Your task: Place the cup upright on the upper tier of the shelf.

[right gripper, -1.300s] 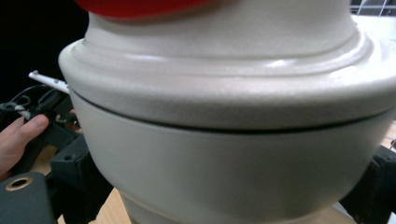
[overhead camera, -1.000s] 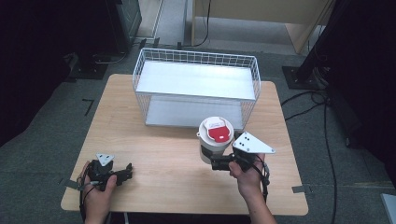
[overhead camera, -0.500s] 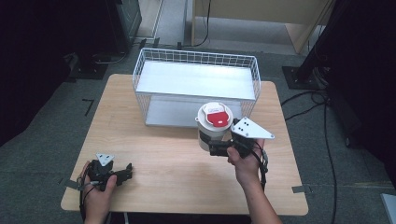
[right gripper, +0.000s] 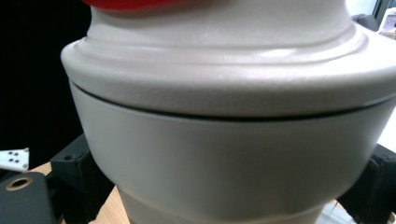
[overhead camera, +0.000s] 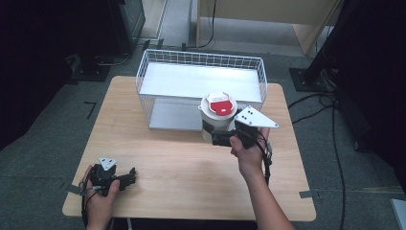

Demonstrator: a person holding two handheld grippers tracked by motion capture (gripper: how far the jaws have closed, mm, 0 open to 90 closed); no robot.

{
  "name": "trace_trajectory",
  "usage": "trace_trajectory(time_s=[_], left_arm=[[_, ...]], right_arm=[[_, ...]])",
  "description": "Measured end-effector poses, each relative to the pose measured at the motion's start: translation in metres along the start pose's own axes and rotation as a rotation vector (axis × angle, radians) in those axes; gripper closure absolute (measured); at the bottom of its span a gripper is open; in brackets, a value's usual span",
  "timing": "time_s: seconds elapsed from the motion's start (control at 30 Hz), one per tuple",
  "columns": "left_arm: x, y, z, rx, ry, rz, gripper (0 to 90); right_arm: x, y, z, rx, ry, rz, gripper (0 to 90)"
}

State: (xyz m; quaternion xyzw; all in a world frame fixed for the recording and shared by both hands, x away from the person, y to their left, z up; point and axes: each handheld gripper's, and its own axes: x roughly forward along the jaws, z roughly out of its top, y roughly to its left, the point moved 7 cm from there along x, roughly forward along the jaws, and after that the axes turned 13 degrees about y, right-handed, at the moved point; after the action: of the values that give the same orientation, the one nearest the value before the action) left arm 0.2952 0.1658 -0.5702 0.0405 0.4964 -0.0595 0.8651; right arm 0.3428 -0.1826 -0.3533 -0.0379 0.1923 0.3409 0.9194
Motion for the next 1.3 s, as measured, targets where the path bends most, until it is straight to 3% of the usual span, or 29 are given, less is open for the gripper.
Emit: trace_trajectory(time_s=[0.9, 1.3], left_arm=[[0.0, 0.0, 0.0, -0.002, 0.0, -0.001, 0.0], [0.0, 0.0, 0.0, 0.0, 0.001, -0.001, 0.0]], right_arm=[[0.024, -0.032, 0.068, 0.025, -0.04, -0.084, 8.0], [0.047, -0.048, 0.082, 0.046, -0.03, -0.113, 8.0]])
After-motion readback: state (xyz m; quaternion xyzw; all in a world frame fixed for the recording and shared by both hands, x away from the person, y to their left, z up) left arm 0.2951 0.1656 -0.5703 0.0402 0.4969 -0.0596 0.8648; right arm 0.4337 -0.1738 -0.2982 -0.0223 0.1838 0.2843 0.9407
